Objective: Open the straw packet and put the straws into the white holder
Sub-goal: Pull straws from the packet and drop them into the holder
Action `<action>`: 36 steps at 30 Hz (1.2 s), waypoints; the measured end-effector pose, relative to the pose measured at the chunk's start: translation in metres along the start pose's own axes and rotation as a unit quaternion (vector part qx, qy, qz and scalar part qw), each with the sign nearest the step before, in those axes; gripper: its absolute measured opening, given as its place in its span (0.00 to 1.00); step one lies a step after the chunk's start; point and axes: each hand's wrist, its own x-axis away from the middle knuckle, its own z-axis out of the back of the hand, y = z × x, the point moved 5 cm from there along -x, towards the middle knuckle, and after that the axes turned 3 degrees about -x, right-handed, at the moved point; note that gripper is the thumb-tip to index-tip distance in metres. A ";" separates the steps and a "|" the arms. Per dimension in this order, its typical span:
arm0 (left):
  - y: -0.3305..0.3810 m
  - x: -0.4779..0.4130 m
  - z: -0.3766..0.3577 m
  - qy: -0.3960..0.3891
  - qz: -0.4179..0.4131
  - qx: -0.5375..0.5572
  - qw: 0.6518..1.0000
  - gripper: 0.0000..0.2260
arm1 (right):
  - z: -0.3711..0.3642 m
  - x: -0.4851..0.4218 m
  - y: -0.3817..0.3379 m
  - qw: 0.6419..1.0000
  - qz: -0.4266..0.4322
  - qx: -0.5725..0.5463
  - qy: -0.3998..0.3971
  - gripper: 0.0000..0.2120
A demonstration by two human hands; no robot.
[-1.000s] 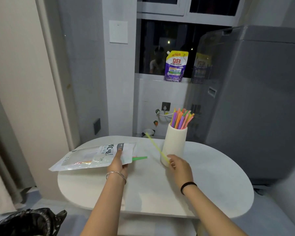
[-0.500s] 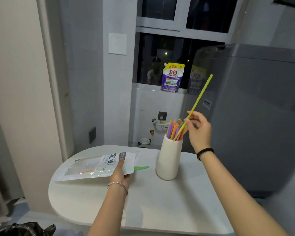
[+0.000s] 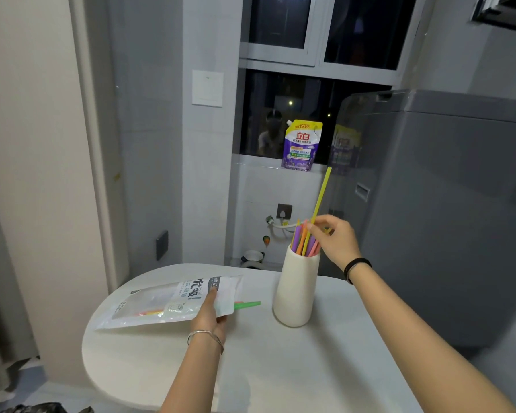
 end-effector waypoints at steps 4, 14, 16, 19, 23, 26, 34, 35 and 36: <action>0.000 0.000 -0.002 0.001 -0.001 0.000 1.000 0.22 | 0.009 -0.006 -0.013 0.999 0.030 -0.019 0.040 0.10; -0.003 0.004 -0.005 -0.008 0.009 -0.006 1.000 0.22 | 0.009 0.002 -0.019 0.994 0.103 0.010 0.039 0.31; -0.004 0.006 -0.007 -0.009 0.010 -0.009 1.000 0.22 | 0.005 0.000 -0.032 0.990 0.138 0.035 0.013 0.39; -0.006 0.008 -0.007 -0.005 0.010 -0.013 1.000 0.22 | -0.008 -0.001 -0.031 0.968 0.168 0.181 -0.038 0.36; -0.005 0.011 -0.009 -0.004 0.007 -0.022 1.000 0.22 | -0.026 0.004 0.003 0.929 0.105 0.322 -0.148 0.32; -0.003 0.012 -0.010 -0.002 0.009 -0.016 1.000 0.23 | -0.024 0.006 0.011 0.940 0.079 0.301 -0.142 0.33; 0.001 0.019 -0.017 -0.012 -0.002 -0.021 1.000 0.22 | -0.029 0.063 -0.026 0.988 0.130 -0.036 0.080 0.14; 0.000 0.021 -0.017 -0.012 -0.007 -0.021 1.000 0.22 | -0.039 0.074 -0.023 0.987 0.095 -0.097 0.085 0.11; 0.001 0.023 -0.018 -0.013 -0.016 -0.021 1.000 0.22 | -0.050 0.085 -0.018 0.983 0.043 -0.156 0.088 0.09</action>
